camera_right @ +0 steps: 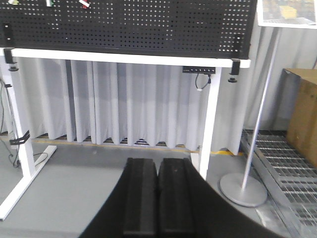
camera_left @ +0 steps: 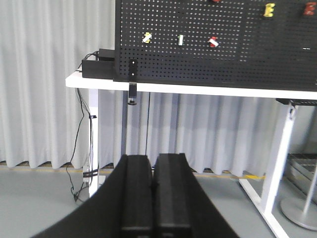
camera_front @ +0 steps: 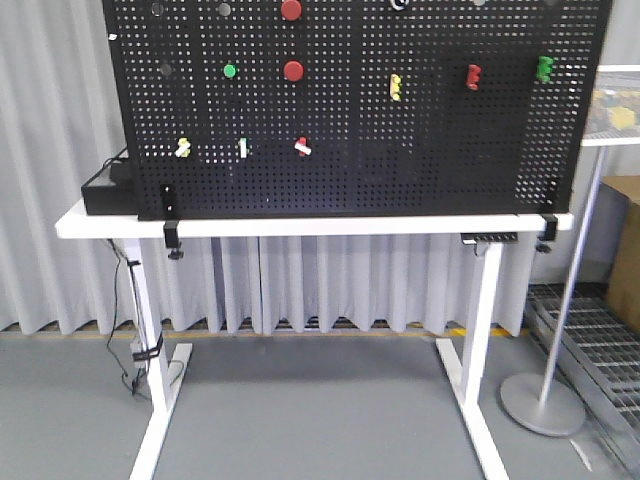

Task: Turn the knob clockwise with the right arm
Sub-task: 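Drive the base forward up to the black pegboard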

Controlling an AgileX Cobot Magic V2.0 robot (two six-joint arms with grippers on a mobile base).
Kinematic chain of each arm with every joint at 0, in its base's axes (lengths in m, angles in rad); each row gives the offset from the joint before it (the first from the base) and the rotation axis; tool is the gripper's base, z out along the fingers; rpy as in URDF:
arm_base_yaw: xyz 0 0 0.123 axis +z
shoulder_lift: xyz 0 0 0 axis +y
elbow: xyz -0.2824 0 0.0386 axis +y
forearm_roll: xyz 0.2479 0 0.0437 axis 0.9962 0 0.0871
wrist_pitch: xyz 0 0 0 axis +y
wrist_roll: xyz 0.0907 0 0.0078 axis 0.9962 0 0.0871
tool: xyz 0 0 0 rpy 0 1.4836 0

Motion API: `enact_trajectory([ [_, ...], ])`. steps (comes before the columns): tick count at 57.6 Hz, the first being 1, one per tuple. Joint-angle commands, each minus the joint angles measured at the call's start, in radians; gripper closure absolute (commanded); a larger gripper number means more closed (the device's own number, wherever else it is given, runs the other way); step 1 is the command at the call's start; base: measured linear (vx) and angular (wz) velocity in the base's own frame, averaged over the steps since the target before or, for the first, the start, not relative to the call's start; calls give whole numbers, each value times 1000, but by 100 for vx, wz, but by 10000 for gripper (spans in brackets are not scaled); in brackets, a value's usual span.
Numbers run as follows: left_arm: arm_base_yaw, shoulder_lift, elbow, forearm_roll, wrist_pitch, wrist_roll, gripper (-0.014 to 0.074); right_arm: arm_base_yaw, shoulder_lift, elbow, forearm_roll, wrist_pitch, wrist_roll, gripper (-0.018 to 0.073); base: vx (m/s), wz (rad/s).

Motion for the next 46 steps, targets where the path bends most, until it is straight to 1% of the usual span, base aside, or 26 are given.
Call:
enact_trajectory([
  [1,2,0,13,-8,-82,-10,603,0,-10,5,-9,-84,-3,568,48,3],
  [46,2,0,13,-8,-82,-10,603,0,-10,5,-9,-84,-3,568,47,4],
])
